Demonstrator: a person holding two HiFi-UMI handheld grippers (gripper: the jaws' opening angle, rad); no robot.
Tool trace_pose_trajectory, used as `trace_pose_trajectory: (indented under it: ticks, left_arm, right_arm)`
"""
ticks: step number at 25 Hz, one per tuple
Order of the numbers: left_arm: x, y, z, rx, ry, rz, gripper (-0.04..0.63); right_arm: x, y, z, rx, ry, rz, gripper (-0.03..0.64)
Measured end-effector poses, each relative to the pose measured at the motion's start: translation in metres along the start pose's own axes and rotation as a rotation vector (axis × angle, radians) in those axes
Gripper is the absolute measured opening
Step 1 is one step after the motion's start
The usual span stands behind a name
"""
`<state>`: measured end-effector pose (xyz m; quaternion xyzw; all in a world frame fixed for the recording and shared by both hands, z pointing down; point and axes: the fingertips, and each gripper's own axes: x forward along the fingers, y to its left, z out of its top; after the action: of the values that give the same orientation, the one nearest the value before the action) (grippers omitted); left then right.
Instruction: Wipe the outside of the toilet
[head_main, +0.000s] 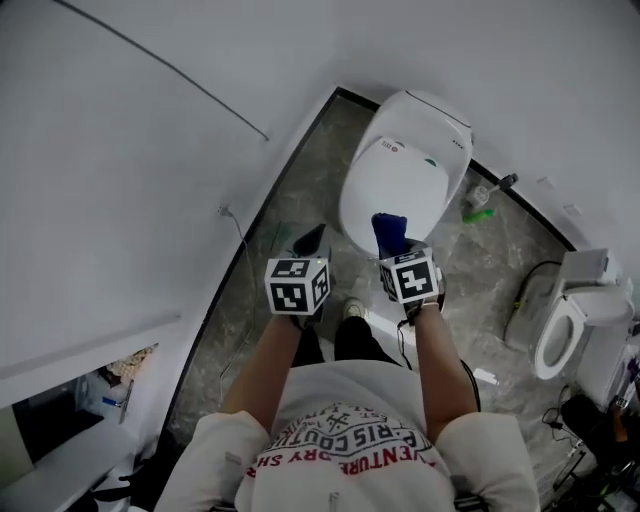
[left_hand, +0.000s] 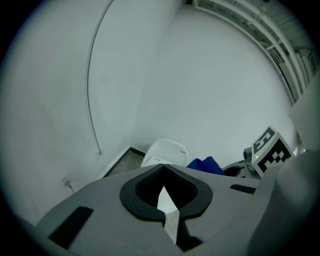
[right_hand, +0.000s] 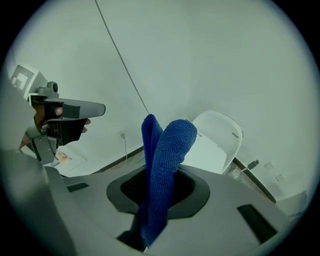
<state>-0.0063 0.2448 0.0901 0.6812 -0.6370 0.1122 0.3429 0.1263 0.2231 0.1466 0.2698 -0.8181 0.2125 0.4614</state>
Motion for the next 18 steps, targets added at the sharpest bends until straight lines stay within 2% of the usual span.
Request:
trace_pose_trajectory:
  ticks: [4, 8, 13, 18]
  left_arm:
    - [-0.017, -0.022, 0.019, 0.083, -0.009, -0.117, 0.006]
    - [-0.049, -0.029, 0.032, 0.174, -0.031, -0.225, 0.006]
    - [-0.103, -0.029, 0.050, 0.302, -0.120, -0.316, 0.006]
    - [-0.158, -0.049, 0.069, 0.430, -0.235, -0.415, 0.006]
  right_arm:
    - [-0.037, 0.007, 0.004, 0.083, -0.092, -0.089, 0.075]
    - [-0.070, 0.038, 0.004, 0.199, -0.199, -0.148, 0.075]
    - [-0.118, 0.072, 0.001, 0.333, -0.375, -0.292, 0.075]
    - [-0.184, 0.102, 0.005, 0.349, -0.544, -0.462, 0.075]
